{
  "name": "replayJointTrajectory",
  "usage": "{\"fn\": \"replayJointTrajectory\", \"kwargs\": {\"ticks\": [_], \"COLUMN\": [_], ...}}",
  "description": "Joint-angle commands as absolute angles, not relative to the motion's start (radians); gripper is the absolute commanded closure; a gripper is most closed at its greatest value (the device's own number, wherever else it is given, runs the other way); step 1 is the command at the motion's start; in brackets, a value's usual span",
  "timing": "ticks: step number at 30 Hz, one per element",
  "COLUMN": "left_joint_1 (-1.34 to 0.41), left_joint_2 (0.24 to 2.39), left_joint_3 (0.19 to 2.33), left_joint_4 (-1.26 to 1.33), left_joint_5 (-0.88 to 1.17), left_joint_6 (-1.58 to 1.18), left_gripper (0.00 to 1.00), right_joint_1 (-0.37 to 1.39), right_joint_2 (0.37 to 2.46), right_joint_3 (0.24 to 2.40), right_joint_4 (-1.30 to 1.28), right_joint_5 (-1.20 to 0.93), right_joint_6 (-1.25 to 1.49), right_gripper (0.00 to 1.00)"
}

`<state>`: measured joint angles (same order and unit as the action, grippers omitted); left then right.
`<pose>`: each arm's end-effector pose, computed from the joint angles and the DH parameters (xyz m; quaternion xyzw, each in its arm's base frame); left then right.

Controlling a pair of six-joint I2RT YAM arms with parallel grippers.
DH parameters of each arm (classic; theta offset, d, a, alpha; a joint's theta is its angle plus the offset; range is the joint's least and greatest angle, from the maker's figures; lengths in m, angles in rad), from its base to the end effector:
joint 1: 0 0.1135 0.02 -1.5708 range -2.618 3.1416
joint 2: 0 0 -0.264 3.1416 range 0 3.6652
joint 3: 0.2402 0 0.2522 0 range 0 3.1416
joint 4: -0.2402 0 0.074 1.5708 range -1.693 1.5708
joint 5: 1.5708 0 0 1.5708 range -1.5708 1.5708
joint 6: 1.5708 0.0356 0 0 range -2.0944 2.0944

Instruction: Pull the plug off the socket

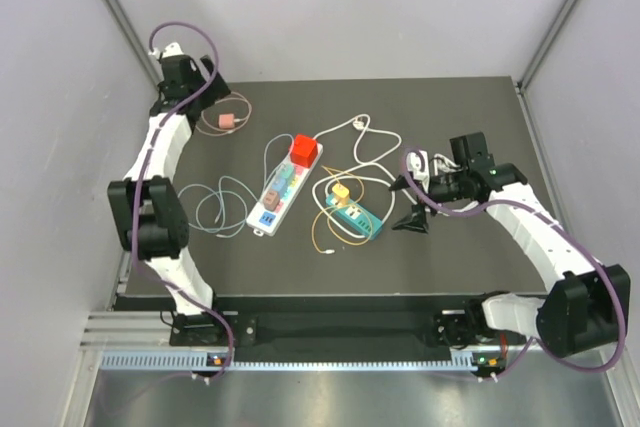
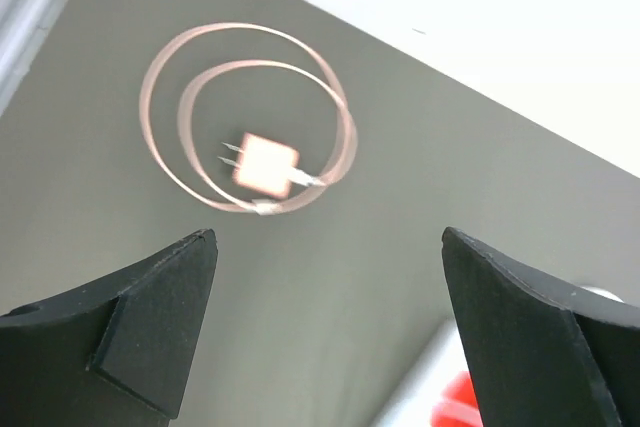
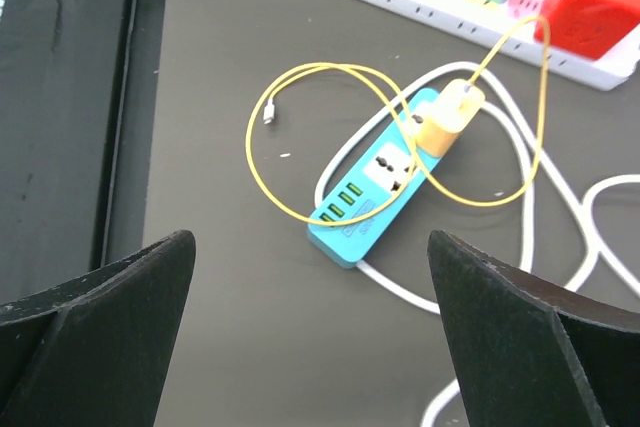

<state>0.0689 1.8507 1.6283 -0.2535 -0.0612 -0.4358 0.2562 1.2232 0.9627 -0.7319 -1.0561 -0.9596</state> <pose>0.4413 0.0326 0.3215 -0.2285 0.8224 -0.0692 0.5163 0.2168 0.0888 0.2800 -0.5908 0.5975 0.3685 0.3976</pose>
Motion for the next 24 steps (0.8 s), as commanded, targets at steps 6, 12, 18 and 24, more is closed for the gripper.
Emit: {"fn": "replayJointTrajectory", "kwargs": {"ticks": [6,12,18,24], "left_joint_1": [0.066,0.02,0.014,0.014], "left_joint_2": [1.543,1.321,1.028,0.752], "left_joint_3": [1.172,0.858,0.64,0.505], "left_joint_4": [-0.008,0.072,0.06,0.019], "left_joint_5": [0.438,0.589,0.637,0.631], "left_joint_6": [-0.609,-0.635,-0.666,-0.719], "left_gripper": [0.07,0.09,0.09,0.06], "right_joint_1": [0.256,0.412,0.593,0.664], "right_joint_2": [1.172,1.229,1.325,1.434], "right_joint_3": [0.911,0.919,0.937,1.006], "right_joint_4": [-0.559,-0.392,-0.188,-0.086], "right_joint_5": [-1.06,-0.794,-0.394,-0.281], "right_joint_6": [-0.898,-0.629,-0.278,-0.16], "right_gripper": [0.0,0.0,0.0,0.0]}}
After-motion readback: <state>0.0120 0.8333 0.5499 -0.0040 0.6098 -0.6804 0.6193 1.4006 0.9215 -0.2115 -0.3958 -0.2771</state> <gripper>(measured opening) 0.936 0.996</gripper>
